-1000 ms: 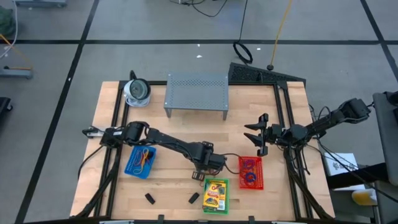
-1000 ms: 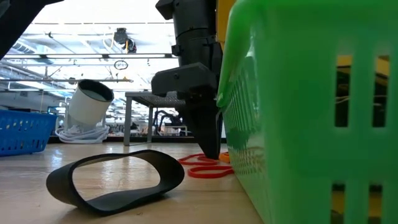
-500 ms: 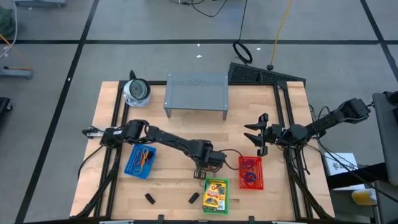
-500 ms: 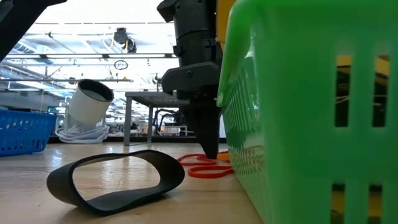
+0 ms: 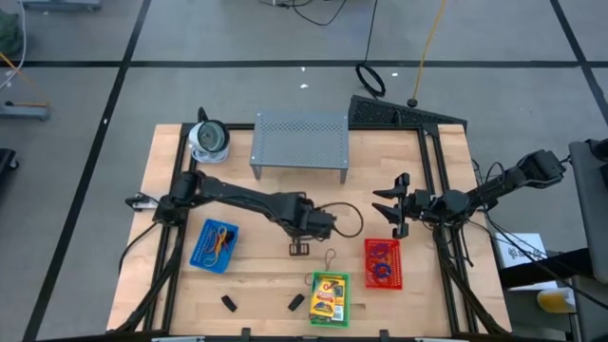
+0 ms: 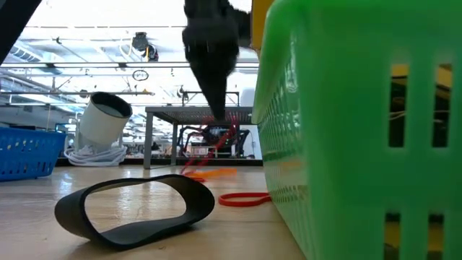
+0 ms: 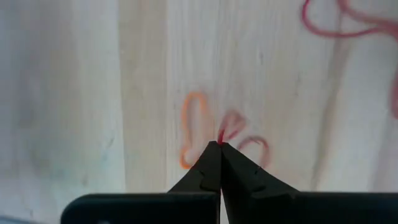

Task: Pick & Place Office Desk Supplies
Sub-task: Put the red rubber band into the blue bin

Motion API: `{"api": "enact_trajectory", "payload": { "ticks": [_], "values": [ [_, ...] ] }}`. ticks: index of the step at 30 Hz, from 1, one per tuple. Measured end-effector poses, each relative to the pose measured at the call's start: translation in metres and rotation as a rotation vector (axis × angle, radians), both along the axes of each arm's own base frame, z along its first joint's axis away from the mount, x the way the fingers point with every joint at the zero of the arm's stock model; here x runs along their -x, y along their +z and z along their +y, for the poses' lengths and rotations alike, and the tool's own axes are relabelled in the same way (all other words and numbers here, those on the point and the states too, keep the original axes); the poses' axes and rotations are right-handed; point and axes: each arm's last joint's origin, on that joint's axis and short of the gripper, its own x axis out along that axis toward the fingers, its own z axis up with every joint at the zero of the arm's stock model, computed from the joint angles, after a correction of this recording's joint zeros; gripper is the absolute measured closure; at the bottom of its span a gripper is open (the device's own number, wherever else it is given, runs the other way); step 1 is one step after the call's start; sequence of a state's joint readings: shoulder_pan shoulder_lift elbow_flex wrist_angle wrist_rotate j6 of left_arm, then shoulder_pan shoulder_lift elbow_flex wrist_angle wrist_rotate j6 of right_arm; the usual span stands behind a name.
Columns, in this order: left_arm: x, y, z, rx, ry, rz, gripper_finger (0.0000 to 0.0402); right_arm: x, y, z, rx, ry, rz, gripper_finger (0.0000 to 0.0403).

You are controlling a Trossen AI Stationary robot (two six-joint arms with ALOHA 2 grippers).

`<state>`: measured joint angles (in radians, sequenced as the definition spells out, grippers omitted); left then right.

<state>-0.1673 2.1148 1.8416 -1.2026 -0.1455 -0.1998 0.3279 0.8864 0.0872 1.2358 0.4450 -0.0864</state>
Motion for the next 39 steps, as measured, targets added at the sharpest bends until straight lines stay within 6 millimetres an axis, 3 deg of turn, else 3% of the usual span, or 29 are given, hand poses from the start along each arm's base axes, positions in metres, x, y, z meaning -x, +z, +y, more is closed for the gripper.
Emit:
{"api": "enact_trajectory", "payload": {
  "ticks": [8,18,29,39],
  "values": [
    [0.028,0.049,-0.004,0.003,0.132,-0.071,0.0401,0.000,0.000,0.000,0.003,-0.001,0.005,0.0248],
    [0.090,0.112,-0.014,-0.002,0.411,-0.120,0.0401,0.000,-0.001,0.000,0.007,-0.004,0.014,0.0248],
    [0.135,0.120,-0.017,0.119,0.610,-0.032,0.0401,0.000,-0.001,0.000,0.007,-0.004,0.016,0.0248],
    [0.228,0.101,0.003,0.184,0.884,0.025,0.0401,-0.001,-0.004,0.000,0.012,-0.003,0.038,0.0248]
  ]
}}
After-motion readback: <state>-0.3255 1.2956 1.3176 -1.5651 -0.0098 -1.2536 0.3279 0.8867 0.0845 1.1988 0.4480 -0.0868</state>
